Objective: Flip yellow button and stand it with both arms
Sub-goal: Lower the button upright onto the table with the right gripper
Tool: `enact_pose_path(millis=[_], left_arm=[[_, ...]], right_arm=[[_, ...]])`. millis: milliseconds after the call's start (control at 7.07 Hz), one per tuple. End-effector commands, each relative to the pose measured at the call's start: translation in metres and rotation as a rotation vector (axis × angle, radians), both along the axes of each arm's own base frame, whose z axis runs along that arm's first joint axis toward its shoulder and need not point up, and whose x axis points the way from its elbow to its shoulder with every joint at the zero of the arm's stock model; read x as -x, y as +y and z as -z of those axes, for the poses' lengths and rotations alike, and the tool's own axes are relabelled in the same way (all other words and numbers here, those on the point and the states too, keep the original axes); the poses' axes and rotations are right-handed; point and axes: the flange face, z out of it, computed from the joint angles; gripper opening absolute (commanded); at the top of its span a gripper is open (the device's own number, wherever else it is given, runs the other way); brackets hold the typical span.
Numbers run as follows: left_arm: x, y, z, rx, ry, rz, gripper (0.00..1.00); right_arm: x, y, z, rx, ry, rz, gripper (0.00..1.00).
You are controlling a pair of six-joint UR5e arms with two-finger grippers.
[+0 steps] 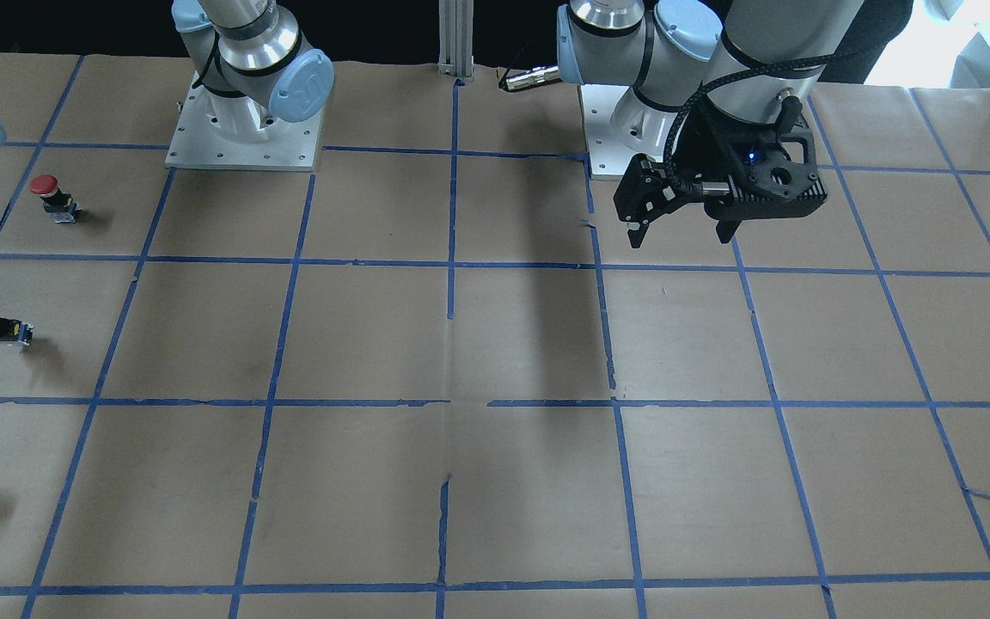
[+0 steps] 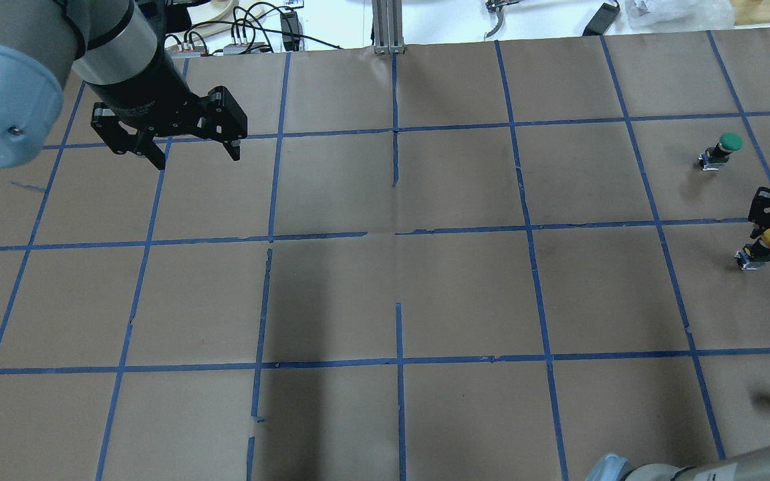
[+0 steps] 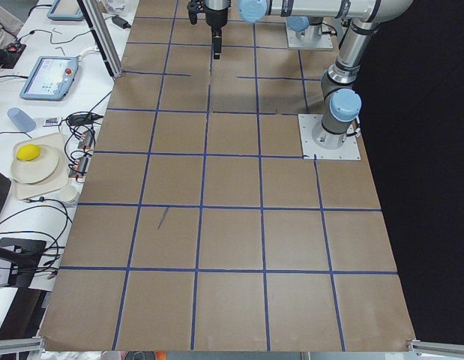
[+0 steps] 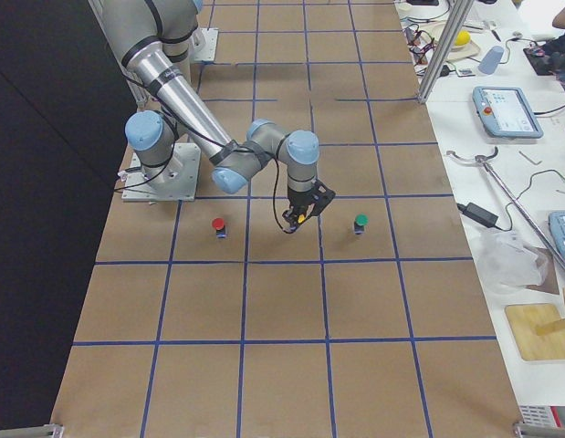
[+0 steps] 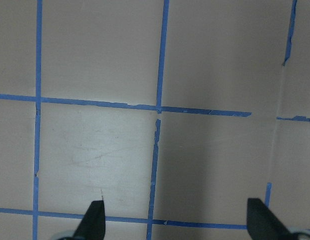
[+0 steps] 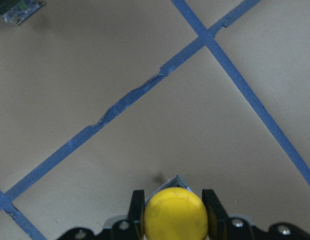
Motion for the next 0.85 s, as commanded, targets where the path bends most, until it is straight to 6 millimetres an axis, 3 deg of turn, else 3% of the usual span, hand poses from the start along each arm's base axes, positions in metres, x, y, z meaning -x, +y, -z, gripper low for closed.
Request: enact_pose_path(millis=[0,425,708], left_arm=[[0.0,0.0,-0.001,0.002,0.0,0.0,1.0],[0.0,0.0,-0.001,0.002,0.0,0.0,1.0],[0.0,0.0,-0.001,0.002,0.0,0.0,1.0]], right_arm=[[-0.001,0.0,0.003,-0.003,-0.006,0.003,0.67],[-0.001,0.001,0.003,-0.011,-0.009,-0.003,0.79],[-0.004,0.002,-0.015,0.007,0.006,-0.047,0.97]])
